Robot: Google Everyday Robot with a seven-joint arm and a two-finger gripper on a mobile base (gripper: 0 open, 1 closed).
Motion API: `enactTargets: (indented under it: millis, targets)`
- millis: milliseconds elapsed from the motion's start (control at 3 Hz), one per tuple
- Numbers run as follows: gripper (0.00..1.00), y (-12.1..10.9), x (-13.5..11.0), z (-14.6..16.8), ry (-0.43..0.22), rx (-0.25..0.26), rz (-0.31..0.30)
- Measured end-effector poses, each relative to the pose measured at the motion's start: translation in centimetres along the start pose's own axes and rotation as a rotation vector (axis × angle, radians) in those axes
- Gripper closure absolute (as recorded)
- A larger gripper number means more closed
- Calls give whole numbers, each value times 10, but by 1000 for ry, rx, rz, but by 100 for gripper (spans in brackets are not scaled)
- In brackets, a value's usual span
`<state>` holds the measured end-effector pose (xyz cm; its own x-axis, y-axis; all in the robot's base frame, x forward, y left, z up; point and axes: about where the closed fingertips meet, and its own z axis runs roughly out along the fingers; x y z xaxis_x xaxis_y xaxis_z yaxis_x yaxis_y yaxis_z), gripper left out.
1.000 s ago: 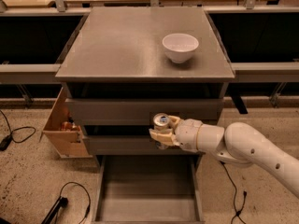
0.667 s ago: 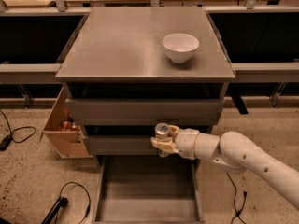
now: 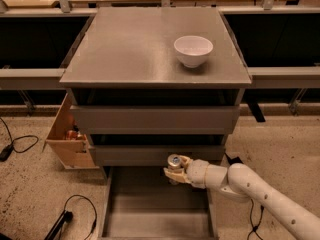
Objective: Place redbull can into bottom drawer
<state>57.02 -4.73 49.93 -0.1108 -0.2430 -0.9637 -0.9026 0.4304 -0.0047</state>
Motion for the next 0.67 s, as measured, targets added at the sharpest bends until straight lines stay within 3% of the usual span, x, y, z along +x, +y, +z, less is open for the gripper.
enactTargets:
  millis: [333, 667]
  targets:
    - [100, 1, 3, 1, -1, -1, 3]
    - [100, -1, 24, 17, 11, -15, 33]
